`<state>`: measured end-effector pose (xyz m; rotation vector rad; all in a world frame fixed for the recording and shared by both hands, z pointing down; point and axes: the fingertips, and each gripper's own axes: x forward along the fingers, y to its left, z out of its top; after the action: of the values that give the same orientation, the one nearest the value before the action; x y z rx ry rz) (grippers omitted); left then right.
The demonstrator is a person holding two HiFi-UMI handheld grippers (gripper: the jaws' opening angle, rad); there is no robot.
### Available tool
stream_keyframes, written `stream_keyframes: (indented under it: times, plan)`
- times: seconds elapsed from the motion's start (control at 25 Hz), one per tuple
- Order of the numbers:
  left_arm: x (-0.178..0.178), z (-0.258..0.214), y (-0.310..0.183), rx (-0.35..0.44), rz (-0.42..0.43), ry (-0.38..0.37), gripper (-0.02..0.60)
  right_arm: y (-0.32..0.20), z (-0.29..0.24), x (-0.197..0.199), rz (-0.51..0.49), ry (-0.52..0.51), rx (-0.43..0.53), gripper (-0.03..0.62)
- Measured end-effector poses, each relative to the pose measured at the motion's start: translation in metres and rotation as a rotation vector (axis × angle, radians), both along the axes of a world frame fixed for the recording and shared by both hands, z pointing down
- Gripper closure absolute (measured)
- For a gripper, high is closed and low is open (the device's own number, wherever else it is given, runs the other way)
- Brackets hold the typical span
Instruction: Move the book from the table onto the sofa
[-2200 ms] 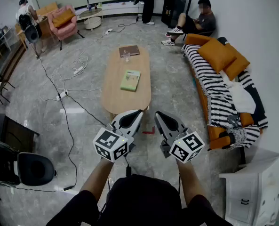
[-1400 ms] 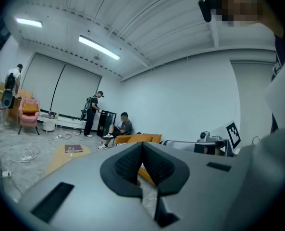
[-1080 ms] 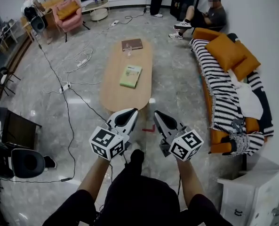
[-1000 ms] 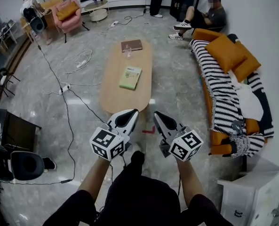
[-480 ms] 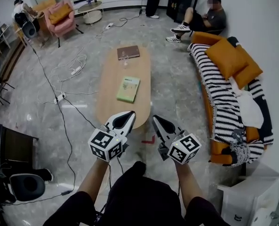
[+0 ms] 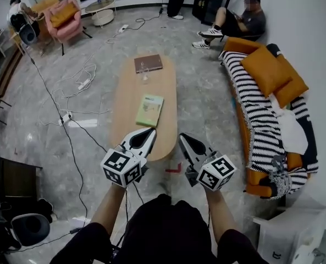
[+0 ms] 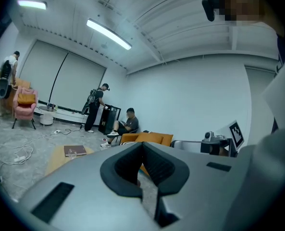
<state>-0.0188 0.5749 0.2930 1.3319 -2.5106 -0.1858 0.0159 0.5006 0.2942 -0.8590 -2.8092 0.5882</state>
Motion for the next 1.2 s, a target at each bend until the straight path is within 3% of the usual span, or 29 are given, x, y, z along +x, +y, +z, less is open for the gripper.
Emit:
stream_keyframes:
  times: [0.68,1.2]
  plan:
    - [-0.060,0.024,0.008,-0.006,-0.024,0.043,0.566,0.002,0.018,-0.071,-0.017,0.034,0.004,0.571]
    - [-0.150,0.053,-0.016,-0.020,-0.153,0.102,0.566,-0.029,0.046,-0.179,-0.129,0.084,-0.015,0.571]
